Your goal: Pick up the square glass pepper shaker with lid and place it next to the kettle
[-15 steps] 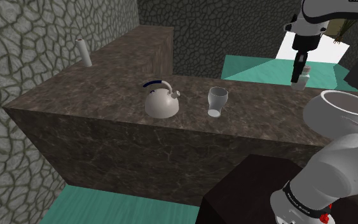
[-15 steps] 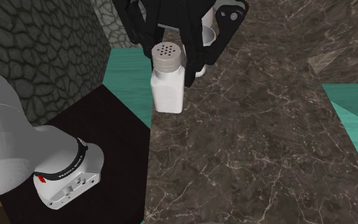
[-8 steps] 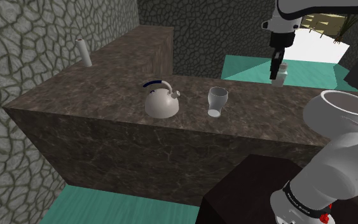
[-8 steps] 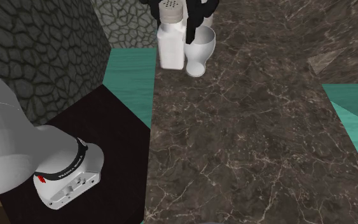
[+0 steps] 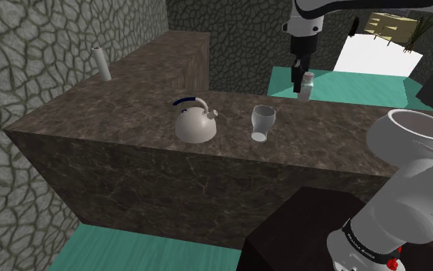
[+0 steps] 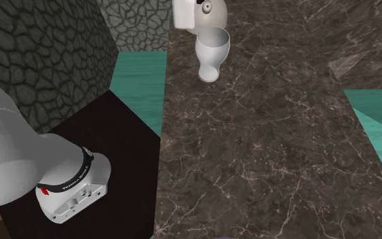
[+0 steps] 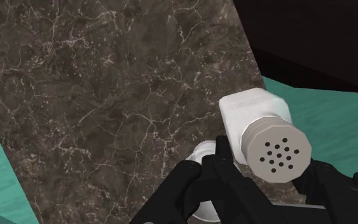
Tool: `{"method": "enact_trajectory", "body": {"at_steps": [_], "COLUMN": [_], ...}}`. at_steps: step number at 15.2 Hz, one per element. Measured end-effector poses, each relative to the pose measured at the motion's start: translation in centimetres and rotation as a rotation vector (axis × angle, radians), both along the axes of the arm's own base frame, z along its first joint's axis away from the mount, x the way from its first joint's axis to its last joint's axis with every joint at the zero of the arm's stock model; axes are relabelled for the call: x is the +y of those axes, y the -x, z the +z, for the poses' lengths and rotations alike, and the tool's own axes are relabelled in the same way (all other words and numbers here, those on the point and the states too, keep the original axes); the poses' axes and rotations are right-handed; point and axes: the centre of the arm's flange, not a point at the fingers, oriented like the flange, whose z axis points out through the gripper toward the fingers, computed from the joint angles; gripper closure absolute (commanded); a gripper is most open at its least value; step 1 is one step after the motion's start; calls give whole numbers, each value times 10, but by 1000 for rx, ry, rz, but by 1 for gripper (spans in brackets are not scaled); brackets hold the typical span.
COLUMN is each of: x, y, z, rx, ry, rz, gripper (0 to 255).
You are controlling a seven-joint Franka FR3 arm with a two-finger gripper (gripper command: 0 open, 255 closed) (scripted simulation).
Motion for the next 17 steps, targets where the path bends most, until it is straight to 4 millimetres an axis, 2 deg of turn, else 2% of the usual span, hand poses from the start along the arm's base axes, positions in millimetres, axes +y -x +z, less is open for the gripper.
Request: {"method": "enact_trajectory", "body": {"at_steps": [3,14,17], "x": [22,123,132], "y": [-30,-136,-144], "z": [1,-1,-13], "rx": [-1,-1,0], "ry": [0,0,0], "rz": [0,0,0], "gripper": [255,255,255]}}
